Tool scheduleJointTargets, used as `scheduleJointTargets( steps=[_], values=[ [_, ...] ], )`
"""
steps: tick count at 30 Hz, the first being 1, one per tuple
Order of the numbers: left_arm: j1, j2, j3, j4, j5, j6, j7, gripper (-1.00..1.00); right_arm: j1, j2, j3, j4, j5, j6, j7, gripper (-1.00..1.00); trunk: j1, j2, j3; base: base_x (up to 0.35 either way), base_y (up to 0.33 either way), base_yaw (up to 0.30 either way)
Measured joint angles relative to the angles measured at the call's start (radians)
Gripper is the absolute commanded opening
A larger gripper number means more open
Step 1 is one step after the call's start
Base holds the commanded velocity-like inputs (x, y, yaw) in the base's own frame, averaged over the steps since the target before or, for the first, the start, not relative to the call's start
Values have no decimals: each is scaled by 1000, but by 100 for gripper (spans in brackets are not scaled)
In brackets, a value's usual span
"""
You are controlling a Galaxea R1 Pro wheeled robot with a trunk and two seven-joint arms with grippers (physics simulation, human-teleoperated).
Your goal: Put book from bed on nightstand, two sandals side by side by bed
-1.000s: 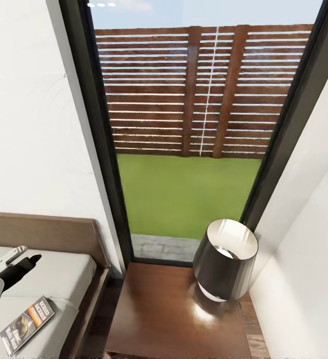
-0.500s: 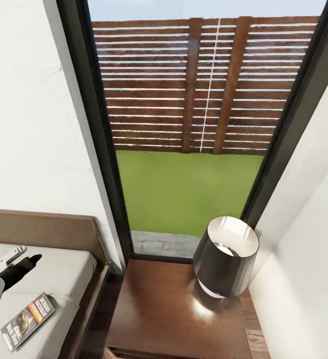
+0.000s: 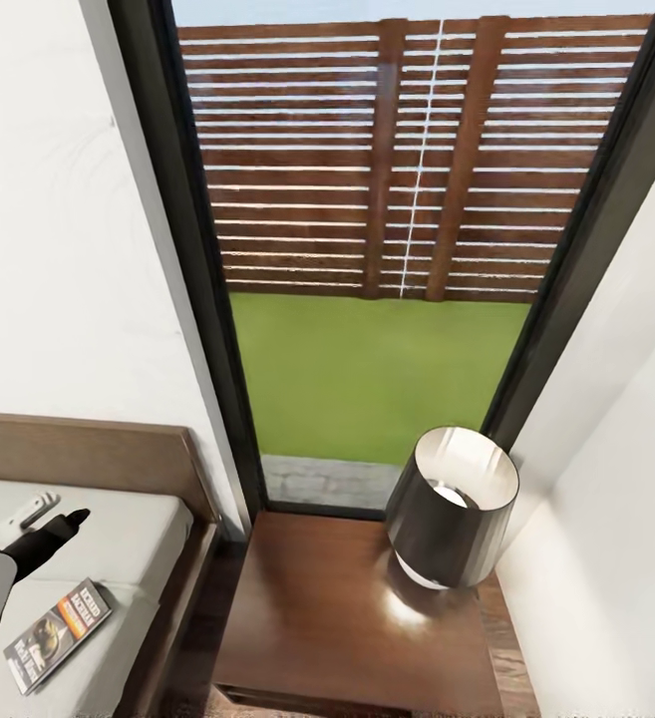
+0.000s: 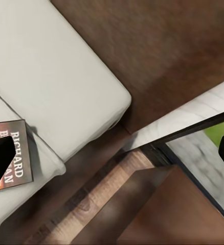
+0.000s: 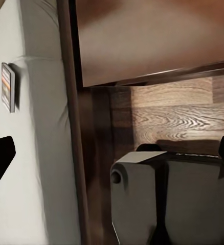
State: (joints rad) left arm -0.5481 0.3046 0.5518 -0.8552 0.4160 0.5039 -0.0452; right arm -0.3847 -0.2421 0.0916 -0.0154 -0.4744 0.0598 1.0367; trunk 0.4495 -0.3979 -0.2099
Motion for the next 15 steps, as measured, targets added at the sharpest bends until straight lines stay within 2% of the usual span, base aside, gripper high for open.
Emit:
scheduleJointTargets(
  steps=[15],
  values=[
    [0, -4, 0, 0, -1, -1, 0, 100, 0, 0, 0, 0, 0, 0, -2, 100, 0, 0, -24, 0, 0, 0]
  ],
)
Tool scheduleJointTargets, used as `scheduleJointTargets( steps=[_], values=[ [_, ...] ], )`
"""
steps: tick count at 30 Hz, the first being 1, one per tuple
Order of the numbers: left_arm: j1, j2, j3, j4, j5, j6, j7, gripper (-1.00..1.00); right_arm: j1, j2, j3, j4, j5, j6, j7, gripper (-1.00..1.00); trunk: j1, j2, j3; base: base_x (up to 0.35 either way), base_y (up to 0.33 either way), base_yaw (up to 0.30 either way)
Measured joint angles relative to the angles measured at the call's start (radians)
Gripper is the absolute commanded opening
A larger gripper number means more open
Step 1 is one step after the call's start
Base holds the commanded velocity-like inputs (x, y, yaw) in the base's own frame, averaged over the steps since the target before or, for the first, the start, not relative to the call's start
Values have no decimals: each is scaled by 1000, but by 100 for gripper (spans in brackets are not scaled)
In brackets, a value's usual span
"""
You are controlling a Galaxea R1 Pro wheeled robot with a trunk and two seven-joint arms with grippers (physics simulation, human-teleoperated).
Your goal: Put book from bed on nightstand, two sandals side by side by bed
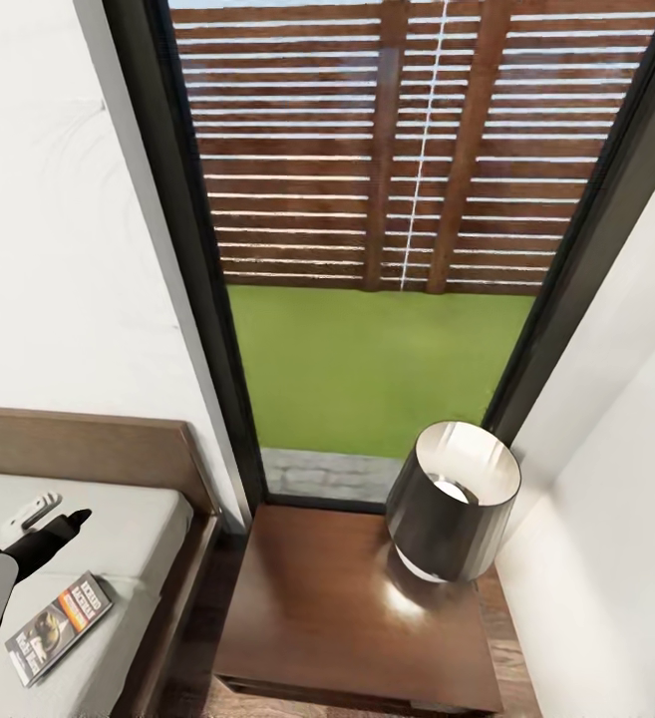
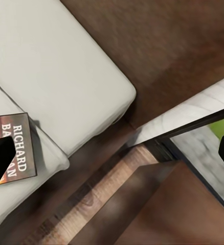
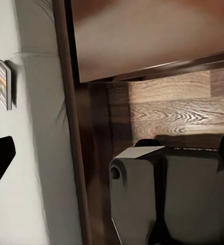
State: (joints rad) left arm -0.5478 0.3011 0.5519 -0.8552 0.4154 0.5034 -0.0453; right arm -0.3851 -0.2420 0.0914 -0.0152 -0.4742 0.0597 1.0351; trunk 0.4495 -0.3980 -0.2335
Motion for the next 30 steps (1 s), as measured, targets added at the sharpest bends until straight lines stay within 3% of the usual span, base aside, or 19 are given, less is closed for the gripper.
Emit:
scheduleJointTargets(
  steps=[30],
  values=[
    [0, 0, 0, 0, 2, 5, -1, 100, 0, 0, 0, 0, 0, 0, 0, 100, 0, 0, -47, 0, 0, 0]
  ],
)
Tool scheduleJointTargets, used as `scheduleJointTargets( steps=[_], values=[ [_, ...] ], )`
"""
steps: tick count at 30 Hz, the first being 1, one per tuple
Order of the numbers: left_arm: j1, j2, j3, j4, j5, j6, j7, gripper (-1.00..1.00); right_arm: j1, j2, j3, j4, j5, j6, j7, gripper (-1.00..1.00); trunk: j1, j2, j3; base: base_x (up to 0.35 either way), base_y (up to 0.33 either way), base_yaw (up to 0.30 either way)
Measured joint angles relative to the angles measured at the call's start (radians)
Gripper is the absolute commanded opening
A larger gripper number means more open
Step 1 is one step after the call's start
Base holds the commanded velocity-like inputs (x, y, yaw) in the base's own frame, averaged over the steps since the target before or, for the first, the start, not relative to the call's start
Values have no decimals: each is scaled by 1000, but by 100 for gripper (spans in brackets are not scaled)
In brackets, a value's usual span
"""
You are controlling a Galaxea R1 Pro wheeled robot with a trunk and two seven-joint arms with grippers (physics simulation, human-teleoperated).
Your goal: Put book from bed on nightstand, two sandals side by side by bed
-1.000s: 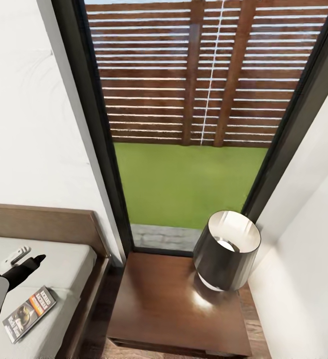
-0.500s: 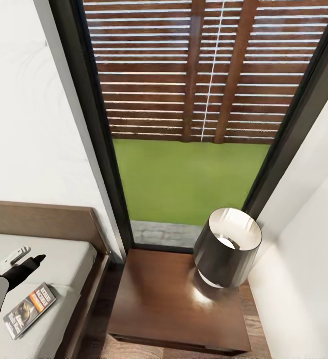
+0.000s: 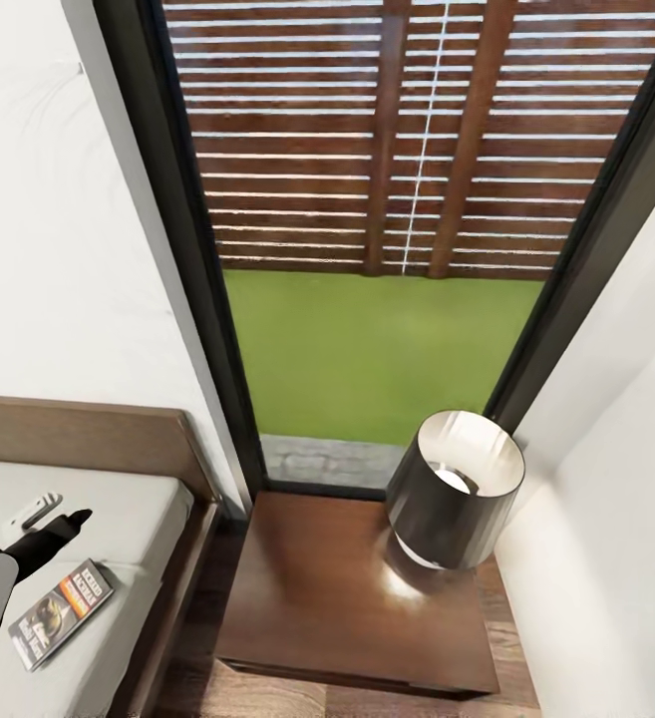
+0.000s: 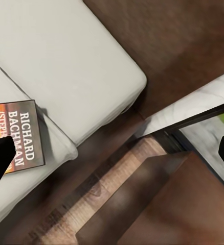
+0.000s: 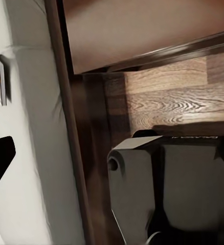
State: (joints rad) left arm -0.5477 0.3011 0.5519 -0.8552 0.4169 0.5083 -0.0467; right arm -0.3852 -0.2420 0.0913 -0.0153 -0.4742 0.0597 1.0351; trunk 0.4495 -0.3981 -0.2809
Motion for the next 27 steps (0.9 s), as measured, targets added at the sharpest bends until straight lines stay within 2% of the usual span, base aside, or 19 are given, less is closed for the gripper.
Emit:
scheduleJointTargets(
  steps=[9, 11, 15, 17, 20, 27],
  values=[
    [0, 0, -1, -1, 2, 5, 0, 100, 1, -4, -1, 0, 0, 3, 15, 100, 0, 0, -14, 0, 0, 0],
    [0, 0, -1, -1, 2, 5, 0, 100, 0, -17, -1, -8, 3, 4, 72, 100, 0, 0, -17, 0, 0, 0],
    [0, 0, -2, -1, 2, 6, 0, 100, -1, -31, 3, -20, 5, 17, 256, 100, 0, 0, -24, 0, 0, 0],
    [0, 0, -3, -1, 2, 6, 0, 100, -2, -32, 3, -34, 6, 26, 296, 100, 0, 0, -27, 0, 0, 0],
    [0, 0, -4, -1, 2, 5, 0, 100, -2, -32, 9, -69, 7, 50, 319, 100, 0, 0, -32, 0, 0, 0],
    [0, -1, -4, 0, 2, 4, 0, 100, -2, -33, 11, -68, 7, 45, 321, 100, 0, 0, -43, 0, 0, 0]
  ],
)
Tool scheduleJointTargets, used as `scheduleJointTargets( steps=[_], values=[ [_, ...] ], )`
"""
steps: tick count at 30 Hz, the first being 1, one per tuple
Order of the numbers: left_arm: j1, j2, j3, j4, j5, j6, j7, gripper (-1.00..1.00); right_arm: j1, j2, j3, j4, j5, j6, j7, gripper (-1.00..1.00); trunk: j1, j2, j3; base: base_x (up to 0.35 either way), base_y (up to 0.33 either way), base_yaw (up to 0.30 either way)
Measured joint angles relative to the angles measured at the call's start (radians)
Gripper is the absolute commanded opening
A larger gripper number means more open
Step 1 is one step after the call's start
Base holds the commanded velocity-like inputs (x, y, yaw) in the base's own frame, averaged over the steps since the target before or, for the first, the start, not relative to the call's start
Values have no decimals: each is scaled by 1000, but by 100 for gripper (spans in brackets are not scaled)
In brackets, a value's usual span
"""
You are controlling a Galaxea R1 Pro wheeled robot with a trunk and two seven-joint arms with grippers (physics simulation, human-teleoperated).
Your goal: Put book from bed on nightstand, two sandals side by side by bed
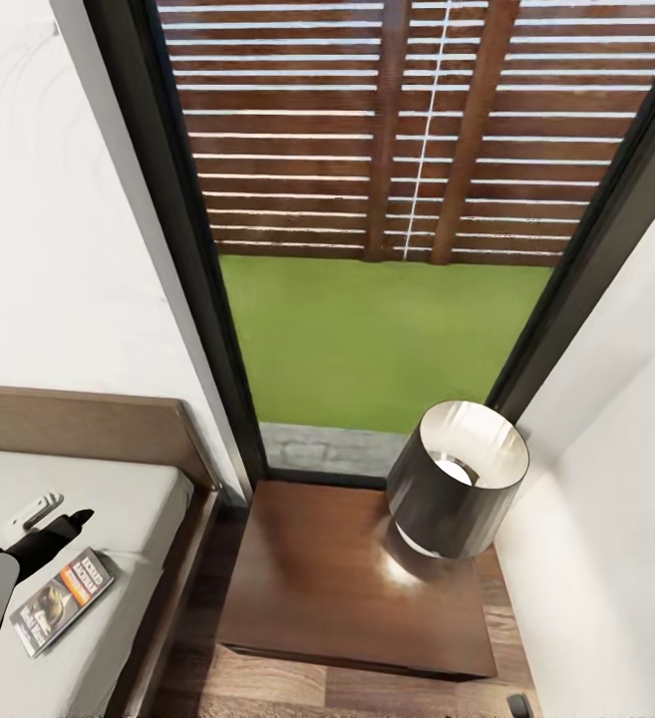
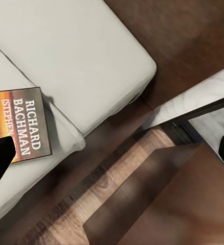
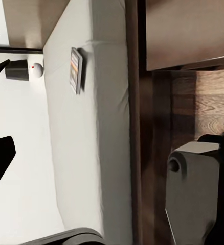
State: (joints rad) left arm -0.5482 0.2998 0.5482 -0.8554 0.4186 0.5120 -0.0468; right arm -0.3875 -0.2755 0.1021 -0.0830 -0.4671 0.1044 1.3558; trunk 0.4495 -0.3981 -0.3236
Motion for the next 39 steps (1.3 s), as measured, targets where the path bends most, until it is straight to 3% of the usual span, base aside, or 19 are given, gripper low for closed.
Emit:
scheduleJointTargets(
  steps=[11, 17, 19, 39],
  values=[
    [0, -14, 4, -1, -2, -7, -1, 100, 0, 0, 0, 0, -1, -2, -9, 100, 0, 0, -17, 0, 0, 0],
    [1, 13, 100, -5, -6, -38, 3, 100, 0, 0, 0, 1, -1, -3, -9, 100, 0, 0, -27, 0, 0, 0],
    [0, 16, 136, -5, -10, -84, 5, 100, 0, 0, 0, 1, -1, -3, -9, 100, 0, 0, -30, 0, 0, 0],
    [0, 12, 142, -1, -11, -103, 4, 100, 0, 0, 0, 1, -1, -3, -9, 100, 0, 0, -62, 0, 0, 0]
  ],
)
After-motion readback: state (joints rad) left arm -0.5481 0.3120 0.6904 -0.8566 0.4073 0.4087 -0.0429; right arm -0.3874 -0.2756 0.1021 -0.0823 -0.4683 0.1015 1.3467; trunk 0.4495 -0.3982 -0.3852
